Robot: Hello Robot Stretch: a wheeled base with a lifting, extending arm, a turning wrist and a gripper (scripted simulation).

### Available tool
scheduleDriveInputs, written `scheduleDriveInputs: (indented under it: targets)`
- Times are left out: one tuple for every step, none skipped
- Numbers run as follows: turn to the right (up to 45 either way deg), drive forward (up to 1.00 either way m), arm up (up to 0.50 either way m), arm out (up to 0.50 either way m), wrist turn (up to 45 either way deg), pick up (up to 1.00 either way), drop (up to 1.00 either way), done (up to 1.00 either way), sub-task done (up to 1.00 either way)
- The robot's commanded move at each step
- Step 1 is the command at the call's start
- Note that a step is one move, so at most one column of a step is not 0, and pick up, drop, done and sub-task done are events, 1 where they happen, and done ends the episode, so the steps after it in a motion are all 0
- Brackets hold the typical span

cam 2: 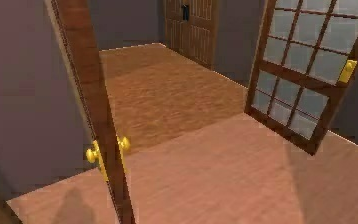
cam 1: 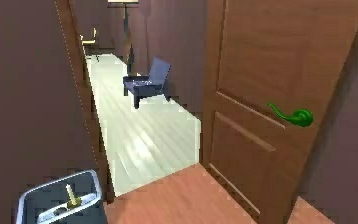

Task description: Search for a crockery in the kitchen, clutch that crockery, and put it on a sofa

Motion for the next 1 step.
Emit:
scheduleDriveInputs:
  targets:
    - [45.0,0.0,0.0,0.0,0.0,0.0,0.0,0.0,0.0]
